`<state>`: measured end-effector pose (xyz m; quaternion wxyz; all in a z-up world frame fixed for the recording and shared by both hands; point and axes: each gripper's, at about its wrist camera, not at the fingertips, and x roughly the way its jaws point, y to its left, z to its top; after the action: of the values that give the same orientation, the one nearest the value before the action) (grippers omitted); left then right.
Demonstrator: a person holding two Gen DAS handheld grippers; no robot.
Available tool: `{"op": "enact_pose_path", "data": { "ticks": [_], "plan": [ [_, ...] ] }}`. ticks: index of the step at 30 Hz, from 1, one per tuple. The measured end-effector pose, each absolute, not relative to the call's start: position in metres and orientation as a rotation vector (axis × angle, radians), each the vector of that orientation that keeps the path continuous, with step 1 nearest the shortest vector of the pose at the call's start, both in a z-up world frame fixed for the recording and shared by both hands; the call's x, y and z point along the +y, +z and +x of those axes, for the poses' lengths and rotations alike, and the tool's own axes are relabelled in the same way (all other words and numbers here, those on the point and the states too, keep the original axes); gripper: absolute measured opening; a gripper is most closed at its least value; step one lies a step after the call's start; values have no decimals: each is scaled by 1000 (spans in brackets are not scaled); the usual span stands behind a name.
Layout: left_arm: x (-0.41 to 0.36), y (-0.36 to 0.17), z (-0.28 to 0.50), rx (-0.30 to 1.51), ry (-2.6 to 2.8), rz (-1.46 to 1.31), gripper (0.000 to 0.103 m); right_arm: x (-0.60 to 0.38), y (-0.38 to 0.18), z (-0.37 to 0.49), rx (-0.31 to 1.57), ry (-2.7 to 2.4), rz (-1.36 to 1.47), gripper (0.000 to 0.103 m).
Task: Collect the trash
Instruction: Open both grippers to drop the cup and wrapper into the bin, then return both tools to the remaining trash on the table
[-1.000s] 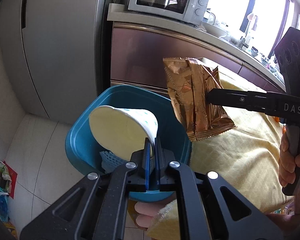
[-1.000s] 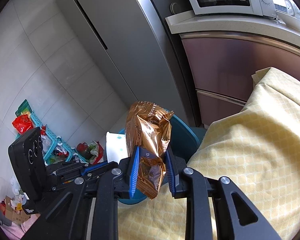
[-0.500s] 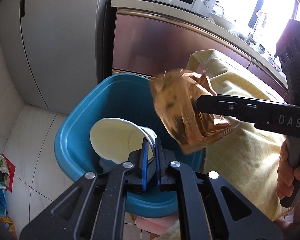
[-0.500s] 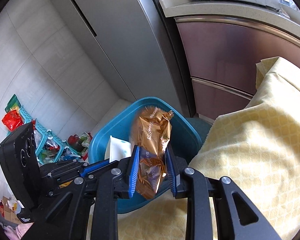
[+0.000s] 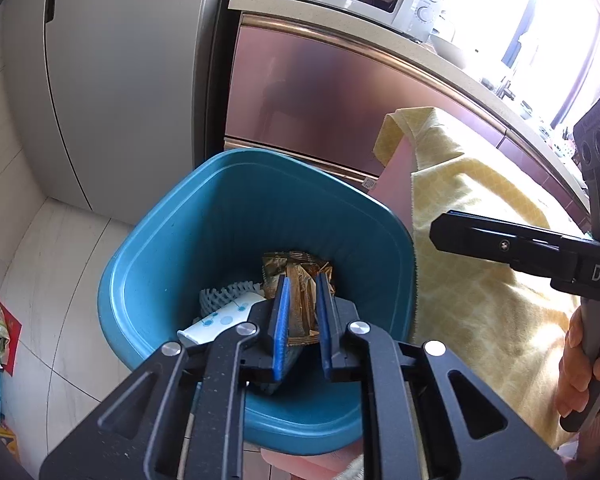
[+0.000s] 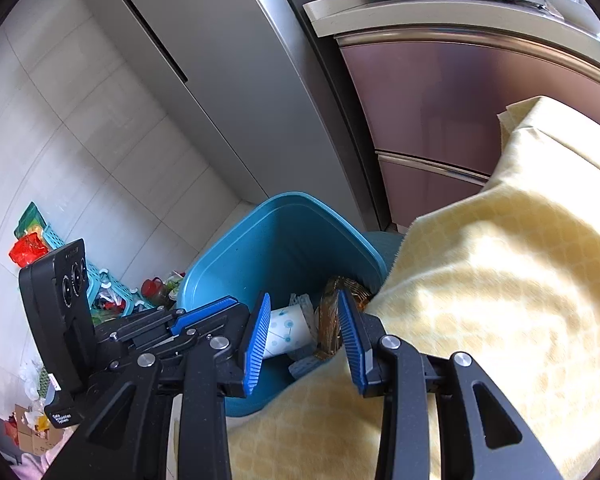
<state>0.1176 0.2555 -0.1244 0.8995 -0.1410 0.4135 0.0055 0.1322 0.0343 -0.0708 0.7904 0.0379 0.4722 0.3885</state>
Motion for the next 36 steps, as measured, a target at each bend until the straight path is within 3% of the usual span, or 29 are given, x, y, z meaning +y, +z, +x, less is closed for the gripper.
{"op": "enact_pose_path", "data": {
  "ticks": [12,21,36],
  "plan": [
    [215,-69,84,703,-65,-197,35,-32,-45,111,909,834,163,37],
    [137,-37,86,662,-252,-109,39,-121,-23,91,814,716,234,38],
    [-12,-32,117,704,-482,20,42,-287,-32,57,732,381,389,38]
  ]
}}
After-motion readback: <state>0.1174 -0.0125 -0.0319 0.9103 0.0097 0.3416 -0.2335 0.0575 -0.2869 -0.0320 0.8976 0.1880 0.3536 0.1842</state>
